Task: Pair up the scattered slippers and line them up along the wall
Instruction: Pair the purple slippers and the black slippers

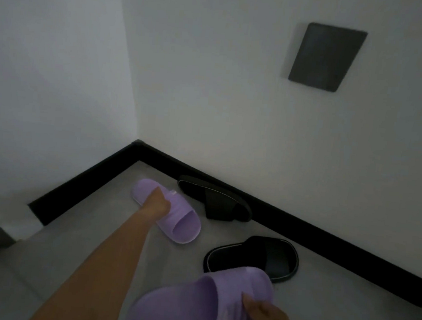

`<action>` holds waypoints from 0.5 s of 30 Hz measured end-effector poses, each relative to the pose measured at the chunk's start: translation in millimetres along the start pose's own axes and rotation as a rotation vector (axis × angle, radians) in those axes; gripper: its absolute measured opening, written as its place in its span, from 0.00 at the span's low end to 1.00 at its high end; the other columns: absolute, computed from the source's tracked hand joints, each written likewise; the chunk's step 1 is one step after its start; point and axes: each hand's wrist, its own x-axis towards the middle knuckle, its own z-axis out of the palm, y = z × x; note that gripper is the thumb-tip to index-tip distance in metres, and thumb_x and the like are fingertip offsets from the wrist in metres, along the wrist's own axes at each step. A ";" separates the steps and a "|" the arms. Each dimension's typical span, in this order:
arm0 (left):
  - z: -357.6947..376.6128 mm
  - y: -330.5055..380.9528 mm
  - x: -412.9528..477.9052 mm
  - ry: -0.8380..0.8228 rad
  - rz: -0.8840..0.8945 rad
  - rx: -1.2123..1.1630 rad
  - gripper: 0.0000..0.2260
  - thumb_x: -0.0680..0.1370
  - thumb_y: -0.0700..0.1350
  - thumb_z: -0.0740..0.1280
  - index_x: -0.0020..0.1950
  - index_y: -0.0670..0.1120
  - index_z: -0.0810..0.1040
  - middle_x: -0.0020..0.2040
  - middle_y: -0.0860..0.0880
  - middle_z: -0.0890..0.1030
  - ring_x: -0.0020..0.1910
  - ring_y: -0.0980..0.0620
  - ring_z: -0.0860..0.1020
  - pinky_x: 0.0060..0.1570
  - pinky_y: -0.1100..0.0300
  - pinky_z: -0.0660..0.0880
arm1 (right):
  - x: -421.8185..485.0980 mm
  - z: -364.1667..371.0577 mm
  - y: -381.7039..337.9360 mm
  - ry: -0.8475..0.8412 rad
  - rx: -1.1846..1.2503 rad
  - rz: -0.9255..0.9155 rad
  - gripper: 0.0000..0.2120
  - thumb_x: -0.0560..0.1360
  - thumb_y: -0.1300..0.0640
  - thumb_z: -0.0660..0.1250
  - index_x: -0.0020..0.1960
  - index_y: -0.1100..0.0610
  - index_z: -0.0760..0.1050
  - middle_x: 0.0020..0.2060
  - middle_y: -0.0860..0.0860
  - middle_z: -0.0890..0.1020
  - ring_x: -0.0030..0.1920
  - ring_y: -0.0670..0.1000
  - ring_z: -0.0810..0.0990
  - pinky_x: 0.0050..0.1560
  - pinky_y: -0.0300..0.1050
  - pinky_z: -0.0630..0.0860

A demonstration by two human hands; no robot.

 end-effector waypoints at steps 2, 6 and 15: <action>4.7 -4.9 7.9 -0.031 0.016 0.024 0.25 0.77 0.39 0.64 0.71 0.34 0.61 0.69 0.35 0.68 0.68 0.39 0.68 0.63 0.55 0.64 | -3.8 -0.7 6.2 0.007 -0.014 -0.070 0.39 0.70 0.31 0.58 0.57 0.67 0.75 0.41 0.54 0.78 0.53 0.58 0.81 0.39 0.31 0.71; 16.9 -7.0 -11.4 -0.060 0.091 0.125 0.23 0.75 0.45 0.69 0.67 0.39 0.69 0.63 0.39 0.75 0.62 0.41 0.74 0.55 0.58 0.68 | -12.3 -18.9 13.8 0.103 -0.100 -0.121 0.15 0.74 0.44 0.67 0.41 0.56 0.80 0.43 0.54 0.83 0.43 0.50 0.80 0.47 0.38 0.73; 67.8 54.9 -206.6 -0.197 0.080 -0.644 0.11 0.77 0.42 0.64 0.58 0.41 0.77 0.52 0.41 0.81 0.49 0.43 0.79 0.47 0.53 0.76 | -32.7 -87.6 33.6 0.149 0.103 -0.265 0.19 0.73 0.50 0.70 0.29 0.57 0.69 0.18 0.52 0.68 0.20 0.50 0.65 0.24 0.38 0.64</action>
